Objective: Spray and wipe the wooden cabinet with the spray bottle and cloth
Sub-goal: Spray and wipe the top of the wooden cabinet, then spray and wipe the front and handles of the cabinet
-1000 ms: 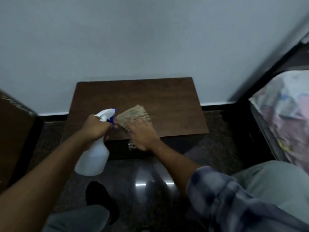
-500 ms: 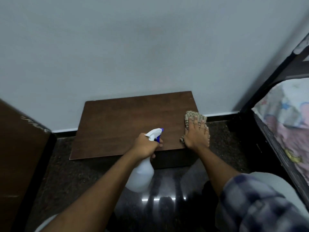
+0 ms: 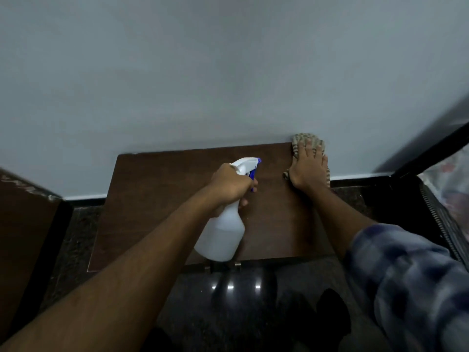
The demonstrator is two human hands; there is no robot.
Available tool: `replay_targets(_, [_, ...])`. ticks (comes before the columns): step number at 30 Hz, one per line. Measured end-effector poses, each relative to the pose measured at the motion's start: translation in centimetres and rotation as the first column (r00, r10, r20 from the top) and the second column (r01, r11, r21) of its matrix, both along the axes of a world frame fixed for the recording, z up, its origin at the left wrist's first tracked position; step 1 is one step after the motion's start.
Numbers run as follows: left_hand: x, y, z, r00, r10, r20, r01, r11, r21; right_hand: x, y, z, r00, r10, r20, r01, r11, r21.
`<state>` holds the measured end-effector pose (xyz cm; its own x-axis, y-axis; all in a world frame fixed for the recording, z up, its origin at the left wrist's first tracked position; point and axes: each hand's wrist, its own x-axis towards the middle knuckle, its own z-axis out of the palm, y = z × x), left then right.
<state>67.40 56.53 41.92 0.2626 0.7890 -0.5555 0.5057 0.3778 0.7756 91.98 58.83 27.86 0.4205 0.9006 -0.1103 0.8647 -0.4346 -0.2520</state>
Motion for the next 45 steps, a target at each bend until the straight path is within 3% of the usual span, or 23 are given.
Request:
replay_targets(5, [-1.4,0.2,-0.5,0.998,0.056,0.014,-0.055,0.998,-0.037,-3.1,0.3,0.9,0.998,0.052,-0.044,-0.053,0.998,-0.025])
replay_targets(8, [-2.0,0.8,-1.2,0.998,0.058,-0.012,-0.058,0.998,-0.015,-7.6,-0.1,0.9,0.972,0.234,-0.026,-0.234,0.972,0.024])
replay_targets(14, [-4.2,-0.3,-1.2,0.985,0.17,-0.023,-0.165,0.976,0.144,-11.6,-3.9,0.0,0.825,0.564,-0.035,-0.555,0.821,0.134])
replay_targets(19, [-7.5,-7.9,0.6,0.956,0.285,0.07,-0.293,0.929,0.224,-9.7,-12.4,1.3,0.815,0.519,-0.259,-0.468,0.852,0.234])
replay_targets(22, [-9.8,-14.9,0.6,0.92,0.382,0.086,-0.391,0.891,0.232,-8.9,-18.6,3.3,0.788,0.339,-0.514,-0.278,0.941,0.194])
replay_targets(25, [-12.3,-21.0,-1.1,0.905,0.418,0.072,-0.425,0.889,0.172,-9.7,-23.6,5.3,0.663,0.225,-0.714,-0.089,0.971,0.223])
replay_targets(28, [-14.0,-24.9,-3.8,0.894,0.445,0.046,-0.447,0.88,0.164,-11.8,-27.1,6.0,0.501,0.077,-0.862,0.204,0.958,0.204])
replay_targets(30, [-14.3,-26.8,-5.4,0.898,0.438,0.051,-0.439,0.879,0.184,-13.6,-28.9,5.1,0.261,-0.069,-0.963,0.425,0.904,0.051])
replay_targets(33, [-14.0,-28.4,-7.5,0.918,0.393,0.055,-0.396,0.902,0.172,-16.4,-31.0,3.6,-0.219,-0.138,-0.966,0.6,0.761,-0.246])
replay_targets(35, [-13.6,-28.7,-8.6,0.928,0.368,0.054,-0.372,0.918,0.141,-17.9,-31.6,2.7,-0.399,-0.151,-0.904,0.603,0.7,-0.383])
replay_targets(37, [-13.2,-28.9,-9.7,0.939,0.341,0.04,-0.343,0.931,0.124,-19.2,-31.9,1.7,-0.469,-0.185,-0.864,0.57,0.683,-0.456])
replay_targets(45, [-12.4,-28.1,-11.6,0.931,0.361,0.055,-0.365,0.922,0.132,-21.4,-29.6,-1.0,-0.584,-0.262,-0.768,0.476,0.656,-0.586])
